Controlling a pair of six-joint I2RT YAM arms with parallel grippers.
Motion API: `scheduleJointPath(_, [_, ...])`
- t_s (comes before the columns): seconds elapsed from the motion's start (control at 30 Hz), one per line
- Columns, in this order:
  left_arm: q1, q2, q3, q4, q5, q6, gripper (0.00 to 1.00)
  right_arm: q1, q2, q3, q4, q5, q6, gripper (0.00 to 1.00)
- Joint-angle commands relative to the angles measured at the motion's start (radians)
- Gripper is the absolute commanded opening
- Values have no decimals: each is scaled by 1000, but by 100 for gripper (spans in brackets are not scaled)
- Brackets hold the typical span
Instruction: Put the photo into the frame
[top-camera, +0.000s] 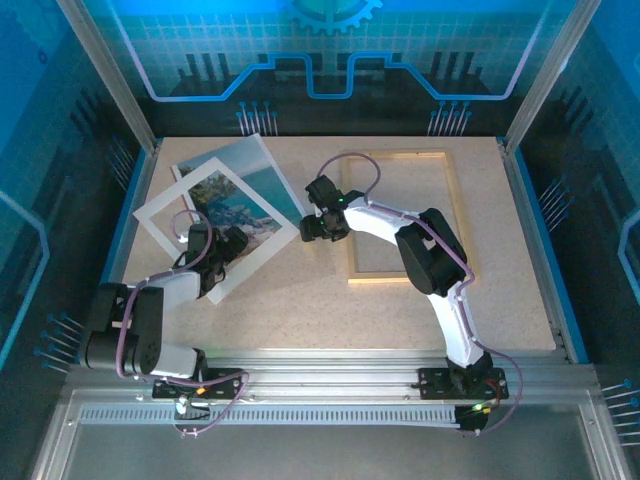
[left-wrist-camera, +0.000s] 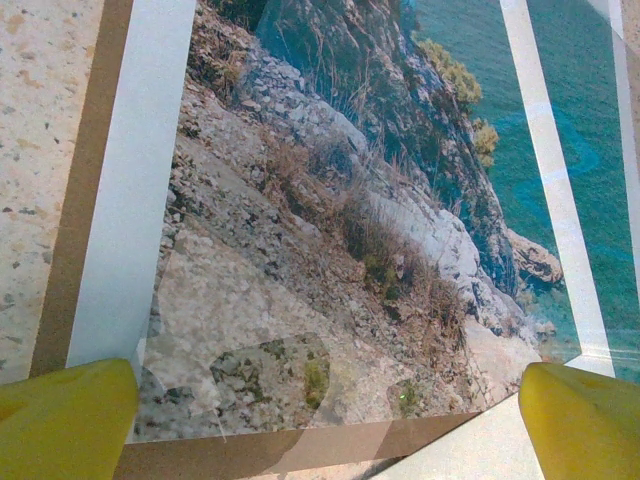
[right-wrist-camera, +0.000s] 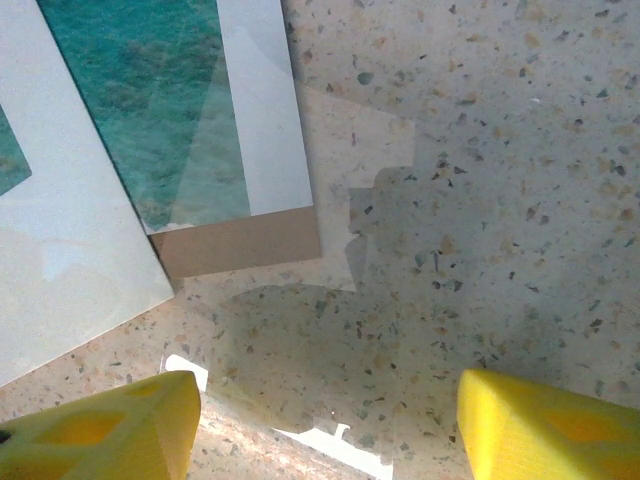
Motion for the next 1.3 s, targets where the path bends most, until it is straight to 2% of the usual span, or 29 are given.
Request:
scheduleJointPath(0.0, [9, 47, 0, -29, 66, -20, 99, 27, 21, -22, 43, -113, 21, 69])
scheduleJointPath(0.77, [10, 52, 1, -28, 73, -17, 99, 70, -4, -42, 46, -127, 25, 69])
scheduleJointPath(1.27, [9, 56, 8, -30, 82, -9, 99, 70, -84, -40, 53, -179, 34, 69])
